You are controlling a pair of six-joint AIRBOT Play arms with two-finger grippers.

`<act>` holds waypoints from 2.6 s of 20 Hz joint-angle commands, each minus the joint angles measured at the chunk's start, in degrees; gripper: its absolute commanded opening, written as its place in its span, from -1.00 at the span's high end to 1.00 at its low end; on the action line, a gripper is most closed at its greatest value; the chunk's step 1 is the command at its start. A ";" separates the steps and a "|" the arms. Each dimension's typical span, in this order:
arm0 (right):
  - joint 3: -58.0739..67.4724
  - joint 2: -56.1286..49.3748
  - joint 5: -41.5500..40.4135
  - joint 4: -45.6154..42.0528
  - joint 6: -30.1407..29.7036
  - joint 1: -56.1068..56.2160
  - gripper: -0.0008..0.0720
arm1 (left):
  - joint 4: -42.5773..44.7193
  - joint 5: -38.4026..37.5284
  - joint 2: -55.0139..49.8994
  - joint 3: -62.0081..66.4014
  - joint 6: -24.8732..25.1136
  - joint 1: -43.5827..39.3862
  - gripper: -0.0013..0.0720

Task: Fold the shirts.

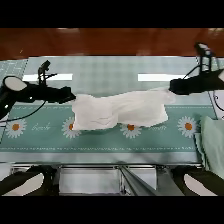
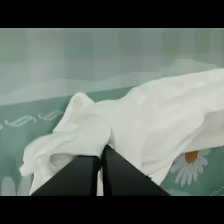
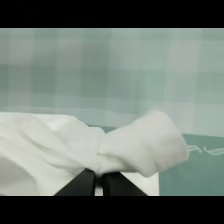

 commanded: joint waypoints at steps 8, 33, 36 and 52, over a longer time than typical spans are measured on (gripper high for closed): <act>5.25 -7.87 15.61 6.91 -4.61 -19.30 -0.17 | 18.95 -22.12 -3.85 13.20 -6.56 14.84 -0.42; -34.60 10.91 -4.17 19.28 -15.21 -25.49 -0.16 | -5.14 -0.68 -2.93 -18.64 7.67 2.05 0.90; -32.15 7.96 -4.59 18.99 -15.23 -25.49 -0.17 | -4.90 -2.27 -2.89 -18.53 7.69 3.02 0.90; -14.38 -19.93 -0.37 26.43 -19.37 -19.50 -0.16 | -3.43 -6.49 -2.91 -18.53 7.63 7.89 0.90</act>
